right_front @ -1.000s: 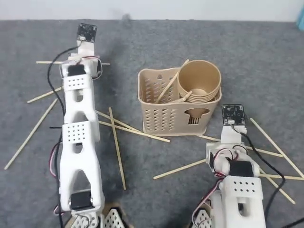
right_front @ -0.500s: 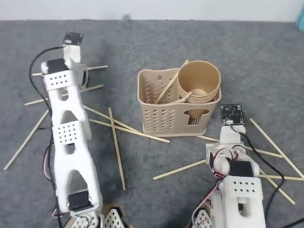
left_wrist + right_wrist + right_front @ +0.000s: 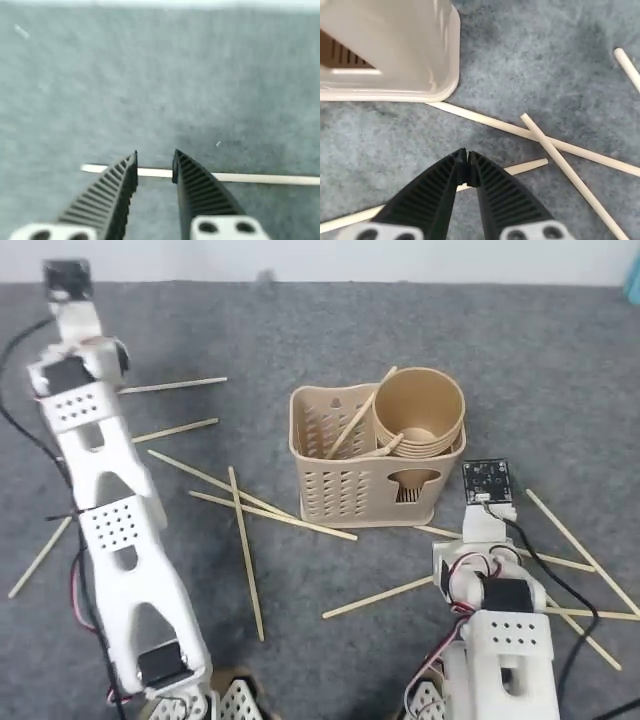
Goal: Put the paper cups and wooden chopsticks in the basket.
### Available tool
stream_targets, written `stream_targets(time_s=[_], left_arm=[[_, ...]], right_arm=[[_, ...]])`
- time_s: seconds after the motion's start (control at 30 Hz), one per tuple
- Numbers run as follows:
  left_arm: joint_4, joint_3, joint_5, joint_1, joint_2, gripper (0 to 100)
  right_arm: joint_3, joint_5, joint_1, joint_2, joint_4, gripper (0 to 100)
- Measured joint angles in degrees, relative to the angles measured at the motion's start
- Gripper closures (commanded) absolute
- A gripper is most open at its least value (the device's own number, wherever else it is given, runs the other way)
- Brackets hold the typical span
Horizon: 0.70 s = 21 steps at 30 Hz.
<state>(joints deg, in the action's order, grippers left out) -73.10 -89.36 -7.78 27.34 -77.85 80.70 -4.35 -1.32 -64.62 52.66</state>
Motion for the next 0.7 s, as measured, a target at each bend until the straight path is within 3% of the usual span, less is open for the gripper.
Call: stream_targets(time_s=[0.23, 0.37, 0.5, 0.7], left_arm=[[20.1, 8.9, -1.0, -0.8, -7.8, 88], [23.3, 9.3, -1.8, -0.9, -9.0, 88], [17.9, 7.6, -6.0, -0.9, -9.0, 88], [-2.7, -0.8, -17.6, -0.9, -8.7, 88]], right_arm=[[0.0, 0.0, 0.0, 0.0, 0.0, 99.0], [0.0, 0.0, 0.0, 0.0, 0.0, 99.0], [0.0, 0.0, 0.0, 0.0, 0.0, 99.0], [0.0, 0.0, 0.0, 0.0, 0.0, 99.0]])
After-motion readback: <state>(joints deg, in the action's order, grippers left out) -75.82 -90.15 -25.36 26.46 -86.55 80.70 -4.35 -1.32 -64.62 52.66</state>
